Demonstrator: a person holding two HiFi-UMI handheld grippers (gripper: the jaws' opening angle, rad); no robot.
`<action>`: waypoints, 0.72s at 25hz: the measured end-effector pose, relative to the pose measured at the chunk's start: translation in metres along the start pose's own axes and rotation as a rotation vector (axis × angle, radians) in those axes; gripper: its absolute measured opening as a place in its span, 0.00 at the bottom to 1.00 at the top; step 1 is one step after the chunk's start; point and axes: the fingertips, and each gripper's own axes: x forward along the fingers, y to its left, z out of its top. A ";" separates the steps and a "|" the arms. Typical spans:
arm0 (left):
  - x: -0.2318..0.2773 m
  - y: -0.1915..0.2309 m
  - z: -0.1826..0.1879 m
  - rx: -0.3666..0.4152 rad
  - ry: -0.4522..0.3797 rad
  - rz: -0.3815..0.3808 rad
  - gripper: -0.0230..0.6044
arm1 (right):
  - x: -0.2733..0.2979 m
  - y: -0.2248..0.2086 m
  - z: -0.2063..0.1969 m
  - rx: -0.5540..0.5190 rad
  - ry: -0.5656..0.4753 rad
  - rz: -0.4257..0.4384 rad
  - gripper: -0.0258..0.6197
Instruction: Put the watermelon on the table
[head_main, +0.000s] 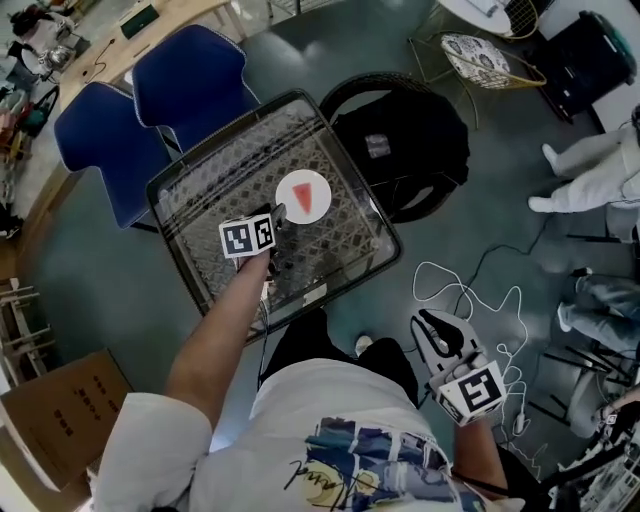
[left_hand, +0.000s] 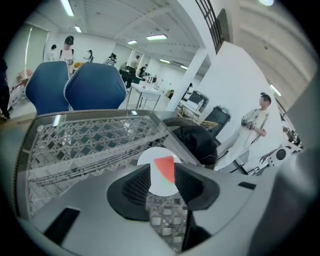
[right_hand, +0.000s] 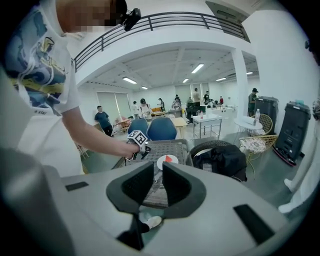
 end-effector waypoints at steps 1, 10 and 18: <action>-0.014 -0.009 0.003 -0.009 -0.034 -0.034 0.26 | -0.001 0.001 0.001 -0.019 -0.012 0.016 0.13; -0.173 -0.108 -0.039 0.042 -0.278 -0.213 0.05 | -0.028 0.017 -0.024 -0.240 -0.081 0.226 0.13; -0.286 -0.222 -0.166 0.224 -0.376 -0.105 0.05 | -0.080 0.039 -0.080 -0.306 -0.088 0.401 0.10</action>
